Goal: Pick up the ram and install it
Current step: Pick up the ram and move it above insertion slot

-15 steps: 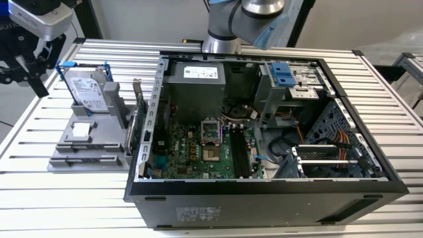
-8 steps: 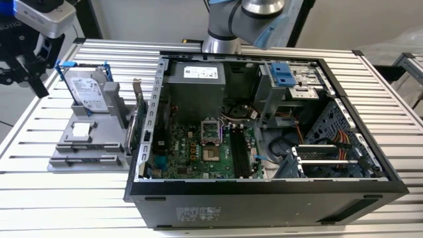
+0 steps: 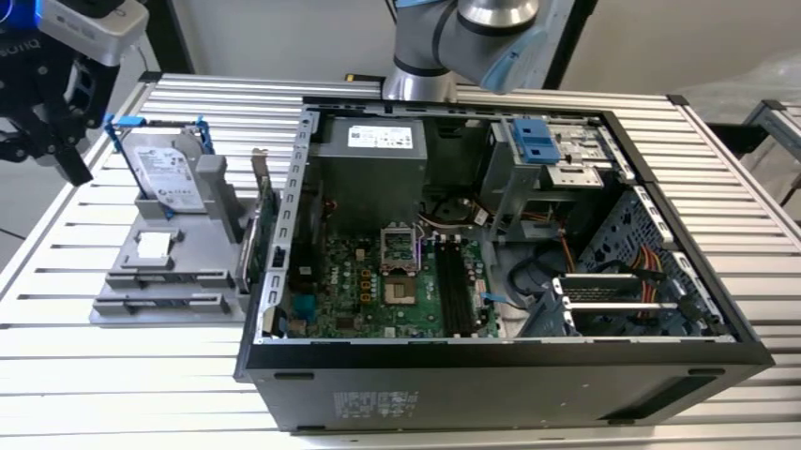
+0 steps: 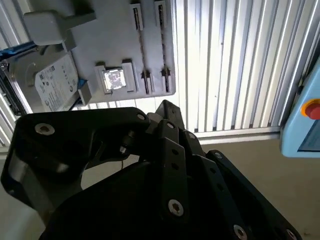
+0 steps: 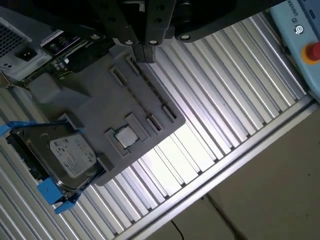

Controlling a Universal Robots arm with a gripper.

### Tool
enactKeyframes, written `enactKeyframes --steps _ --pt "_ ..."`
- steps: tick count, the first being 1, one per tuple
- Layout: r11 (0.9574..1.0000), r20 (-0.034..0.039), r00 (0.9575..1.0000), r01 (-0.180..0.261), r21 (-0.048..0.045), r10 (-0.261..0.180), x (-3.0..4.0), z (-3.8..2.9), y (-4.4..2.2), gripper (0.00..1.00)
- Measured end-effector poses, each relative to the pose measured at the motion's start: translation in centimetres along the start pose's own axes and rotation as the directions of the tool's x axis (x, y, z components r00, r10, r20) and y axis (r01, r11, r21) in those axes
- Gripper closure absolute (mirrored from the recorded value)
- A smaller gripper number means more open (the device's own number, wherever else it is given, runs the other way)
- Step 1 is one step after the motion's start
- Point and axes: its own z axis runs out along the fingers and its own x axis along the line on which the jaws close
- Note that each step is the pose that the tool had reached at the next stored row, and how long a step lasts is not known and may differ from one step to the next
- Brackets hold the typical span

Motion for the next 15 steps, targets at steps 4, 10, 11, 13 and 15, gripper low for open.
enactKeyframes --steps 4,10,11,13,15 --pt "0.9989 -0.0024 0.9989 0.047 0.0014 -0.047 0.0 0.0 0.0 1.0" --pt "0.9927 -0.0064 0.9927 0.121 0.0033 -0.121 0.0 0.0 0.0 1.0" --pt "0.9912 -0.007 0.9912 0.132 0.0036 -0.132 0.0 0.0 0.0 1.0" --pt "0.9877 -0.0083 0.9876 0.157 0.0041 -0.156 0.0 0.0 0.0 1.0" --pt "0.9834 -0.0096 0.9834 0.182 0.0046 -0.181 0.0 0.0 0.0 1.0"
